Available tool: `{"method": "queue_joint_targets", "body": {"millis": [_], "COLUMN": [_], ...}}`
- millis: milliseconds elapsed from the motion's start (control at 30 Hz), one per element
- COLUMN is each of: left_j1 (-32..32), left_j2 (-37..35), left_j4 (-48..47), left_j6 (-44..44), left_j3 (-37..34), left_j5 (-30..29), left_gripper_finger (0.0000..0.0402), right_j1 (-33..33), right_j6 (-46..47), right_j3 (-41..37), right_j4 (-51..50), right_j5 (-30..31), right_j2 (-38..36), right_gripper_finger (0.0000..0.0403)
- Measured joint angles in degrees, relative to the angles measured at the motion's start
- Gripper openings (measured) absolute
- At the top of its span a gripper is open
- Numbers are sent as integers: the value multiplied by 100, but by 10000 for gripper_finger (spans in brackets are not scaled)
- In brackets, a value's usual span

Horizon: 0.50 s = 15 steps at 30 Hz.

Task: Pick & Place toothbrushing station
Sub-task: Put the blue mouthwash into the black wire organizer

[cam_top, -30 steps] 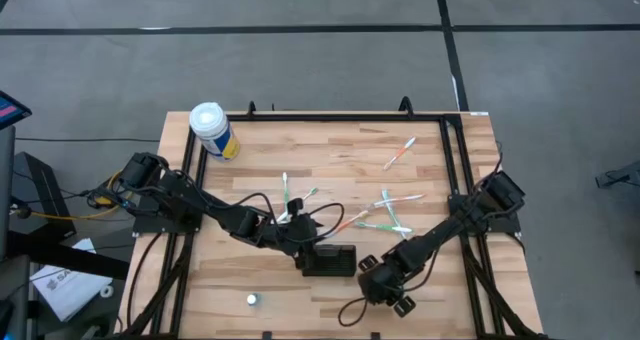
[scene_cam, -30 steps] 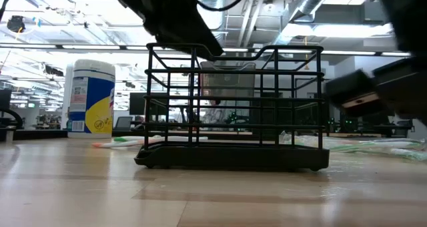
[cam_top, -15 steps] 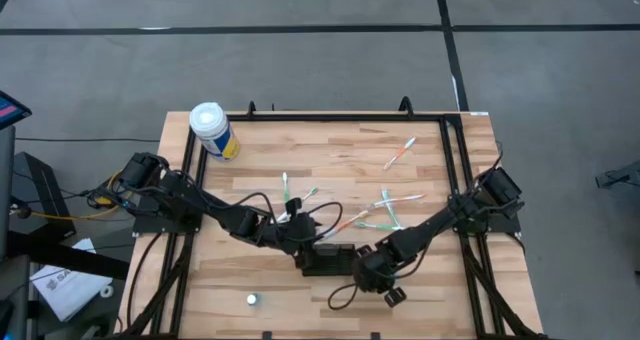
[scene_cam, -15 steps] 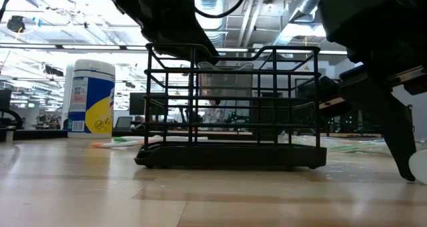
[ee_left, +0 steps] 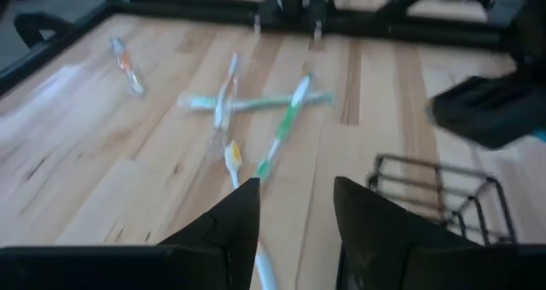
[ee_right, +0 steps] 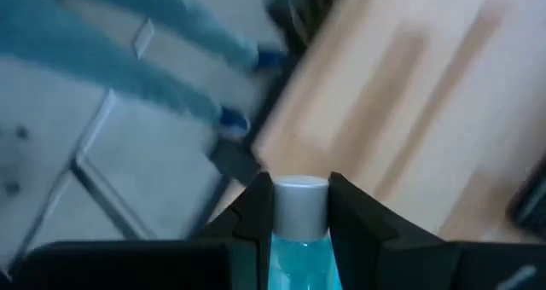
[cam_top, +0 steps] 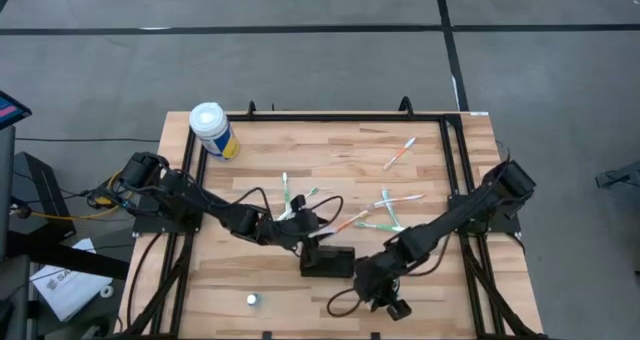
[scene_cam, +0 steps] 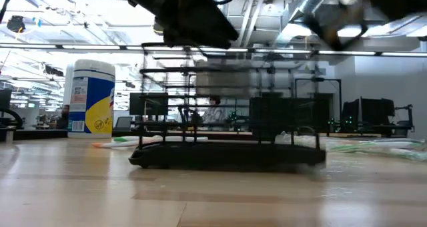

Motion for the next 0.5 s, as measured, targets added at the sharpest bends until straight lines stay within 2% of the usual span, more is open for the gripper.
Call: {"method": "queue_joint_targets", "body": {"millis": [133,300,433,500], "left_j1": [149,380,596,743], "left_j2": [-296,-967,-1550,-1807], "left_j4": [114,102,-118,-317], "left_j6": [124,771,1116,1218], "left_j3": [3,4,5,6], "left_j5": [70,141,163,293], "left_gripper_finger": [136,112,100,97], "right_j1": [-14,-31,-80,-152], "right_j6": [563,1008,1210,1336], "right_j3": [296,550,698,710], "right_j4": [32,48,122,481], "right_j5": [358,966,2080,2708], "right_j2": [-472,-915,-1094,-1139], "right_gripper_finger": [75,75,75,75]}}
